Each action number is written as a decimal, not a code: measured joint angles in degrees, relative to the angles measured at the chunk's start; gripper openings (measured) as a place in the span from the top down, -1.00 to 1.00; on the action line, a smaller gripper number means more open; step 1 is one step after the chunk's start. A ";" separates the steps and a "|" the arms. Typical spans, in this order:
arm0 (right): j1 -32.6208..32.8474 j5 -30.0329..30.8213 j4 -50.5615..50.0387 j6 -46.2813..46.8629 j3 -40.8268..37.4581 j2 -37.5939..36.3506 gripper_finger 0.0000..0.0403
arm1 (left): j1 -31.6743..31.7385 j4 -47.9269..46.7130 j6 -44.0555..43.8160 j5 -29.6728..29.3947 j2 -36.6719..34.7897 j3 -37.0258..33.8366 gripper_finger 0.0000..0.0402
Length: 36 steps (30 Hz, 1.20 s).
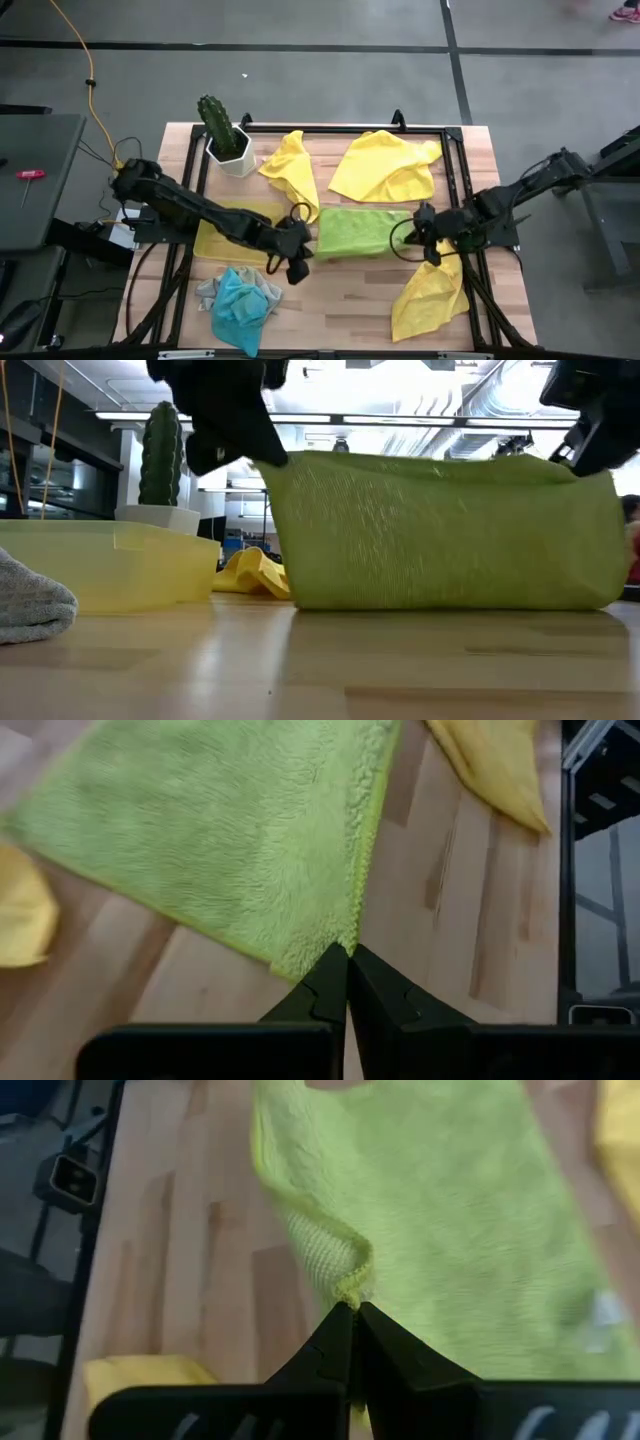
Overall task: Fold microfiber towels
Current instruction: Fold the green microfiber towel
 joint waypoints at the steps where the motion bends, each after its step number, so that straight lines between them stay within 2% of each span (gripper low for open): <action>1: 1.08 0.14 0.88 1.03 -0.39 0.85 1.00 | -0.24 0.53 -0.05 0.15 1.23 -0.02 1.00; 9: 6.79 0.83 8.34 8.70 -1.94 9.89 1.00 | -0.34 2.52 0.63 6.37 8.26 -0.09 1.00; 15: 10.37 -2.20 13.79 13.33 -1.96 15.43 1.00 | 0.84 3.17 3.15 11.37 9.56 -0.15 1.00; 22: 13.14 -2.80 16.68 17.71 -1.98 19.69 0.97 | 2.86 3.37 7.19 14.02 9.56 -0.10 1.00; 32: 13.65 -2.16 18.83 18.01 -1.98 25.19 0.53 | 3.53 4.15 8.12 17.75 9.56 -0.11 1.00; 36: 13.86 -1.91 20.19 17.46 -1.98 26.80 0.43 | 2.69 4.42 7.88 17.94 9.56 -0.11 1.00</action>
